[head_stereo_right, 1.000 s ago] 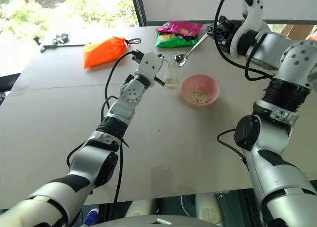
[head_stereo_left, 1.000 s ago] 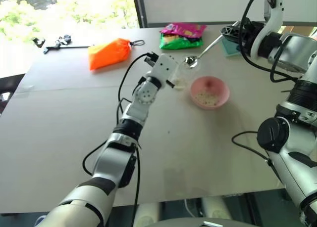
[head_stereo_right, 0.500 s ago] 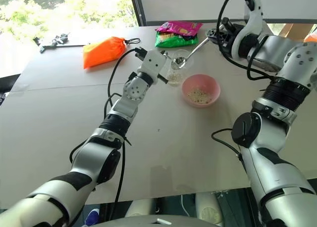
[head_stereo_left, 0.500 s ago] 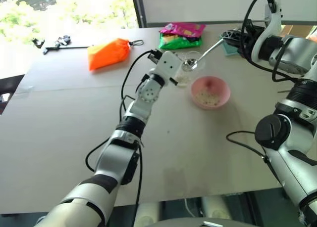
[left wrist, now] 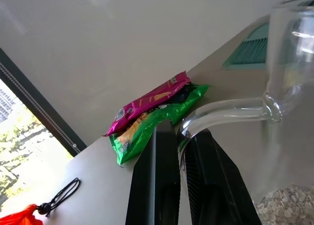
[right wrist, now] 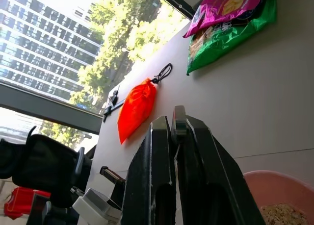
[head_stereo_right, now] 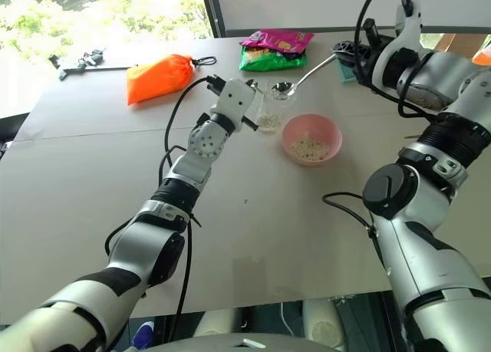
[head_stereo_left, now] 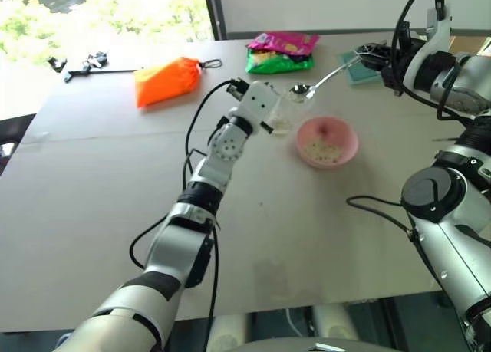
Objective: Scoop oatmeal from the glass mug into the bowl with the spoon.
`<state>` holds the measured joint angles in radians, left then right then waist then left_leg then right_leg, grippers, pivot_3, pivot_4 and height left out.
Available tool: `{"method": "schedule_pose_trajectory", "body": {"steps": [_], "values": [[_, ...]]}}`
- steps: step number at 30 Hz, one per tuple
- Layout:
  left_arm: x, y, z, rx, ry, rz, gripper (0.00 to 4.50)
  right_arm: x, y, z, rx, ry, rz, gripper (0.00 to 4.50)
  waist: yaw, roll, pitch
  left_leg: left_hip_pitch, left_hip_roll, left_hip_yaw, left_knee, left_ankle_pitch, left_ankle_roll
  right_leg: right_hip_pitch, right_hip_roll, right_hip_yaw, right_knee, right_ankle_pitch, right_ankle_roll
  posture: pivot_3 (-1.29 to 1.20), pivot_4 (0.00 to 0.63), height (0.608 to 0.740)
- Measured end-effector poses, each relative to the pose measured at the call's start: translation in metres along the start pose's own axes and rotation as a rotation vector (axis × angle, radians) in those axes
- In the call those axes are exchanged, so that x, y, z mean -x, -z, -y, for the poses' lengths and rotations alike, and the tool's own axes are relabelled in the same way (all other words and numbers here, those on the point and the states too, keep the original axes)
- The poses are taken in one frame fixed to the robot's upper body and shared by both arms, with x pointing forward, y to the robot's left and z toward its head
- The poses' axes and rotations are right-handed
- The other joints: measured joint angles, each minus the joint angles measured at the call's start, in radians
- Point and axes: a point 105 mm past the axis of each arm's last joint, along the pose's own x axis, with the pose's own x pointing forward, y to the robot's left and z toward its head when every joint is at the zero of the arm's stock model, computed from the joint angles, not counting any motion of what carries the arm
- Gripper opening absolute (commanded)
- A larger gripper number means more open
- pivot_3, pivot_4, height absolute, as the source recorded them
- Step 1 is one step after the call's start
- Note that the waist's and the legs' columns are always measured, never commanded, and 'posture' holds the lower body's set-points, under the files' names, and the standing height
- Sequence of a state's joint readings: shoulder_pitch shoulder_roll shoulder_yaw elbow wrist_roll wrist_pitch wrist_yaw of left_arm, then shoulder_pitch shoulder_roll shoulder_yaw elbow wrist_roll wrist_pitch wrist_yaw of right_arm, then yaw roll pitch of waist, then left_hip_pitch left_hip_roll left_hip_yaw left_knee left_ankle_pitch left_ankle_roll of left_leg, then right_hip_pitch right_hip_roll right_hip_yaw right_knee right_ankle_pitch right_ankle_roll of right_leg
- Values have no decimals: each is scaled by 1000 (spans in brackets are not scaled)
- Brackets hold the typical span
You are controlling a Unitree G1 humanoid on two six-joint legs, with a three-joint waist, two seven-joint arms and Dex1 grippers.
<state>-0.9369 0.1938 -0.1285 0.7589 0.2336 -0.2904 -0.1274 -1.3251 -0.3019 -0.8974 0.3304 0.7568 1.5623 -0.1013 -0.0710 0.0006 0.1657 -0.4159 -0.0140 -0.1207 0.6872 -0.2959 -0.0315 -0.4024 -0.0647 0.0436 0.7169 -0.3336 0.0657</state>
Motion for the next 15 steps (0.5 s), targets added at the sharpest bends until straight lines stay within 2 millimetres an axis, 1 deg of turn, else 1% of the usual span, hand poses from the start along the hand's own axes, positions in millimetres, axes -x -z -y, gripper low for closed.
{"method": "schedule_pose_trajectory", "body": {"steps": [3, 10, 15], "values": [[0, 0, -1, -2, -1, -1, 86, 4, -5, 1, -13, 2, 17, 0, 0, 0, 0, 0, 0, 0, 0, 0, 0, 0, 0, 0, 0, 0, 0, 0, 150, 740], [1, 1, -3, -7, -4, -3, 86, 9, -7, 5, -51, -2, 29, 0, 0, 0, 0, 0, 0, 0, 0, 0, 0, 0, 0, 0, 0, 0, 0, 0, 150, 740], [1, 2, -6, -13, -8, -7, 86, 22, -20, 4, -54, -7, 72, 0, 1, 0, 0, 0, 0, 0, 0, 0, 0, 0, 0, 0, 0, 0, 0, 0, 150, 740]]}}
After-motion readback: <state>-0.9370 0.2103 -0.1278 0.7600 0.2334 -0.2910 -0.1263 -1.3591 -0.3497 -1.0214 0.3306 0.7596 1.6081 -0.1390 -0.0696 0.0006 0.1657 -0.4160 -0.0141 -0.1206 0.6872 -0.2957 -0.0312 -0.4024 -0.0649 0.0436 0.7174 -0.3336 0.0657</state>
